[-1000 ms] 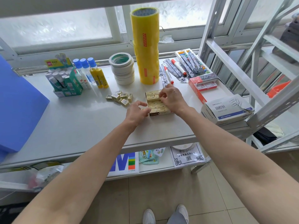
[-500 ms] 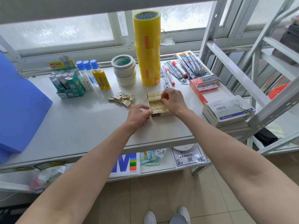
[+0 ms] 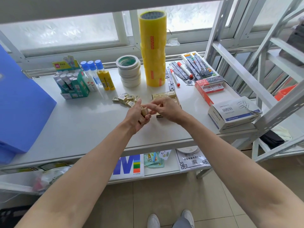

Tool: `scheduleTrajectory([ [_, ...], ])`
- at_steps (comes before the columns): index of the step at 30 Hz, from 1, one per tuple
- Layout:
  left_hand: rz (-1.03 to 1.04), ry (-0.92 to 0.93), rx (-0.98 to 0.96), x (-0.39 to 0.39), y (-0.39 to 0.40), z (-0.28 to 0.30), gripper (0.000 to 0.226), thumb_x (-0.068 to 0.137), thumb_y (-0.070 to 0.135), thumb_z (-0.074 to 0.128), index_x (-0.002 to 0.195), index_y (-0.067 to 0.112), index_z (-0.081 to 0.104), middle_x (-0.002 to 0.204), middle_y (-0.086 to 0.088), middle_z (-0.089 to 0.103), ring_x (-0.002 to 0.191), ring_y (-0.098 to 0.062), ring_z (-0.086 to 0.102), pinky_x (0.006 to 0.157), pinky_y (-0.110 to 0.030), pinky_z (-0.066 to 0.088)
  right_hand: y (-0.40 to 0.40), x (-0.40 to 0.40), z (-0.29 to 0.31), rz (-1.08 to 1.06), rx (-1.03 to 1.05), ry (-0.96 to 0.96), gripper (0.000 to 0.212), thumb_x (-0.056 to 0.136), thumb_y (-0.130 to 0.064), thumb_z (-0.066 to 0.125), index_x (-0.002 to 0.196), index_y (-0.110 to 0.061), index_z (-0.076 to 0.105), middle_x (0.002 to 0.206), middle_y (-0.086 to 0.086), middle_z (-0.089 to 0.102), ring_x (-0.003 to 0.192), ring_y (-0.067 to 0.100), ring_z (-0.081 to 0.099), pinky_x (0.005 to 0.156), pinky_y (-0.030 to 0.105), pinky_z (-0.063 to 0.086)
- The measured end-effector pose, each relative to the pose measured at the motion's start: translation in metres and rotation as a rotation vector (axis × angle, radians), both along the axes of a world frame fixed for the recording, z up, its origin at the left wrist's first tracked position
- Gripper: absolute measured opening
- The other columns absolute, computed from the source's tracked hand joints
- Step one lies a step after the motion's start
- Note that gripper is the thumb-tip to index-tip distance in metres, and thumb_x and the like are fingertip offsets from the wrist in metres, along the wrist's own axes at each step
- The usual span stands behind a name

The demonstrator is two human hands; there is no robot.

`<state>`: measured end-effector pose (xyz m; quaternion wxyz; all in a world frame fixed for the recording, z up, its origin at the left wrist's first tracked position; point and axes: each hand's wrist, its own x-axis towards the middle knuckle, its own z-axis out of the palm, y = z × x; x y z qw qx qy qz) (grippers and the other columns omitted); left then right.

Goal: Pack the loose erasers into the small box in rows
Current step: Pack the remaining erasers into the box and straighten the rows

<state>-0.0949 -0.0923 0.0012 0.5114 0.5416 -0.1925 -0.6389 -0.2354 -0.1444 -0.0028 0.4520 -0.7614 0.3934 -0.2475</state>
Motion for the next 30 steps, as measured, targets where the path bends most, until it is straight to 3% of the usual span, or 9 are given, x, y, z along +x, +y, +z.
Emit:
scheduleTrajectory([
  [2,-0.027,0.022,-0.012,0.0,0.0,0.001,0.056,0.105,0.044,0.028,0.109,-0.004,0.057,0.072,-0.012,0.064,0.035,-0.009,0.041,0.031,-0.016,0.029,0.002,0.0,-0.003,0.02,0.005,0.007,0.026,0.084,-0.045,0.067,0.099,-0.025,0.075,0.089,0.002,0.071,0.086,0.014,0.067,0.085,0.045,0.056],
  [4,-0.053,0.057,-0.023,-0.001,0.001,0.002,0.059,0.105,0.044,0.026,0.118,-0.005,0.057,0.084,-0.013,0.062,0.035,-0.01,0.042,0.031,-0.016,0.031,0.004,-0.001,-0.001,0.038,0.025,-0.014,0.022,0.087,-0.038,0.067,0.102,-0.024,0.074,0.091,0.003,0.07,0.089,0.014,0.065,0.088,0.046,0.055],
  [7,-0.064,0.072,-0.035,-0.005,0.002,0.004,0.054,0.106,0.039,0.026,0.1,-0.003,0.059,0.062,-0.007,0.06,0.035,-0.011,0.042,0.031,-0.016,0.03,0.008,-0.003,0.001,0.043,0.074,-0.06,0.022,0.088,-0.034,0.068,0.101,-0.017,0.074,0.089,0.001,0.07,0.084,0.011,0.065,0.086,0.047,0.053],
  [10,-0.069,0.039,-0.057,-0.007,0.003,0.004,0.044,0.106,0.035,0.029,0.091,0.003,0.056,0.058,-0.005,0.056,0.036,-0.01,0.041,0.032,-0.015,0.028,0.011,-0.007,0.003,-0.01,0.194,-0.184,0.022,0.091,-0.027,0.065,0.103,-0.01,0.071,0.097,0.012,0.073,0.088,0.023,0.071,0.084,0.047,0.055],
  [13,-0.095,-0.024,-0.073,-0.007,0.005,0.007,0.027,0.102,0.025,0.04,0.088,0.009,0.056,0.058,-0.003,0.062,0.038,-0.008,0.041,0.032,-0.014,0.025,0.01,-0.017,0.0,-0.087,0.239,-0.267,0.017,0.094,-0.015,0.058,0.105,-0.011,0.071,0.097,0.015,0.073,0.079,0.019,0.07,0.072,0.033,0.054],
  [16,-0.14,-0.132,-0.086,-0.009,0.006,0.007,0.014,0.095,0.014,0.052,0.099,0.007,0.063,0.065,-0.005,0.066,0.041,-0.006,0.04,0.033,-0.013,0.025,0.011,-0.024,-0.003,-0.12,0.255,-0.307,0.018,0.095,-0.009,0.055,0.105,-0.009,0.07,0.086,0.009,0.07,0.068,0.011,0.065,0.068,0.027,0.052],
  [20,-0.142,-0.202,-0.113,-0.012,0.005,0.001,0.028,0.093,0.009,0.057,0.12,0.001,0.061,0.073,-0.008,0.065,0.042,-0.006,0.042,0.035,-0.012,0.028,0.013,-0.027,-0.005,-0.14,0.306,-0.363,0.016,0.091,-0.01,0.063,0.105,-0.004,0.068,0.083,0.011,0.069,0.067,0.013,0.066,0.065,0.023,0.053],
  [24,-0.139,-0.195,-0.099,-0.014,0.004,0.001,0.03,0.096,0.014,0.053,0.119,-0.003,0.061,0.073,-0.009,0.067,0.04,-0.006,0.041,0.033,-0.013,0.025,0.01,-0.031,-0.008,-0.212,0.312,-0.398,0.008,0.089,-0.009,0.065,0.096,-0.01,0.067,0.078,0.007,0.068,0.066,0.014,0.064,0.067,0.028,0.052],
  [30,-0.127,-0.323,-0.102,-0.013,-0.002,-0.002,0.025,0.095,0.018,0.061,0.108,-0.004,0.061,0.076,-0.008,0.063,0.041,-0.006,0.041,0.035,-0.015,0.028,0.005,-0.037,-0.008,-0.195,0.253,-0.327,0.02,0.085,-0.015,0.071,0.104,-0.012,0.068,0.092,0.005,0.066,0.079,0.016,0.063,0.074,0.033,0.056],
])
